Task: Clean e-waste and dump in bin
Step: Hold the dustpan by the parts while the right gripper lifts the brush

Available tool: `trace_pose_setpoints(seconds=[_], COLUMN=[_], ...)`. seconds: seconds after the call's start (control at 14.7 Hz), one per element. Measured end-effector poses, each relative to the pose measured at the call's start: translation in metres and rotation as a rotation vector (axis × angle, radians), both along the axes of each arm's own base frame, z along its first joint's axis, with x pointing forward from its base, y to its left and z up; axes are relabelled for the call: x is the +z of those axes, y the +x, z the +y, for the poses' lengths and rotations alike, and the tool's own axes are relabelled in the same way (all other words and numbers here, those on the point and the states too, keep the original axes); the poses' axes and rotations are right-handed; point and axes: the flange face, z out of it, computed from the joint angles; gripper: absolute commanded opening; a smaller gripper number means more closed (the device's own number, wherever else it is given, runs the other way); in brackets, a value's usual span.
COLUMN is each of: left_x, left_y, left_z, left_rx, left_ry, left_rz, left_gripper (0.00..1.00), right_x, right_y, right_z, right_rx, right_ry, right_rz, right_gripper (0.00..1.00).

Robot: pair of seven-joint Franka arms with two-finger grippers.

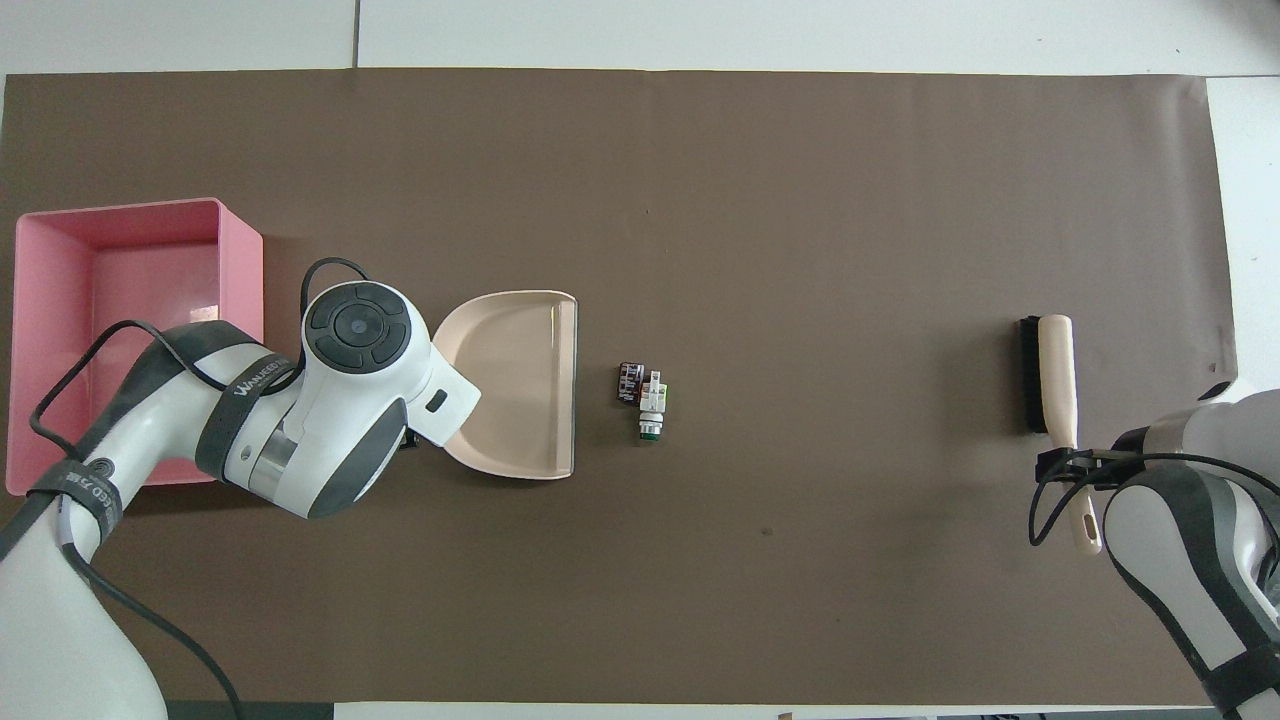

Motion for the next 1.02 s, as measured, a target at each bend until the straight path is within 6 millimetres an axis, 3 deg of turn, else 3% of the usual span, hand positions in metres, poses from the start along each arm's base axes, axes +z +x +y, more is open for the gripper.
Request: trace_pose_setpoints(seconds=[0.07,0.14,0.2,0.27,0.48,0.61,0.75,0.89,1.02], left_x=[0.000,0.000,0.001,0.001,0.002,0.005,0.013,0.022,0.023], left_y=[-0.001,-0.002,-0.002,-0.003,-0.004,-0.001,0.005,0.011,0.011], left_z=[-0.001,-0.004,-0.006,-0.008,-0.009,-0.009,-0.007,-0.004,-0.002], left_rx=[-0.005,-0.013,-0.011,-0.010,-0.005,-0.002,0.006,0.017,0.021], left_ry=[0.003,0.010,0.018,0.024,0.027,0.023,0.015,0.008,0.014], left_rz=[-0.002,-0.006,-0.015,-0.021,-0.027,-0.034,-0.052,-0.069,-0.063], left_gripper=[0.57,0.40,0.12,0.06,0.00,0.00,0.00,0.00,0.00], right_x=[0.000,0.002,0.004,0.006,0.022,0.040,0.064,0.088,0.095], right_y=[0.000,0.001,0.003,0.004,0.014,0.025,0.037,0.046,0.044], right_z=[0.000,0.000,0.000,0.000,0.007,0.025,0.059,0.106,0.156], right_rx=[0.000,-0.001,-0.001,-0.004,0.016,0.061,0.141,0.248,0.325], right_ry=[0.000,-0.001,-0.001,0.000,0.004,0.006,0.009,-0.020,-0.057], right_rz=[-0.001,-0.004,-0.006,-0.001,0.015,0.026,0.052,0.062,0.067], right_gripper=[0.00,0.00,0.00,0.00,0.00,0.00,0.00,0.00,0.00])
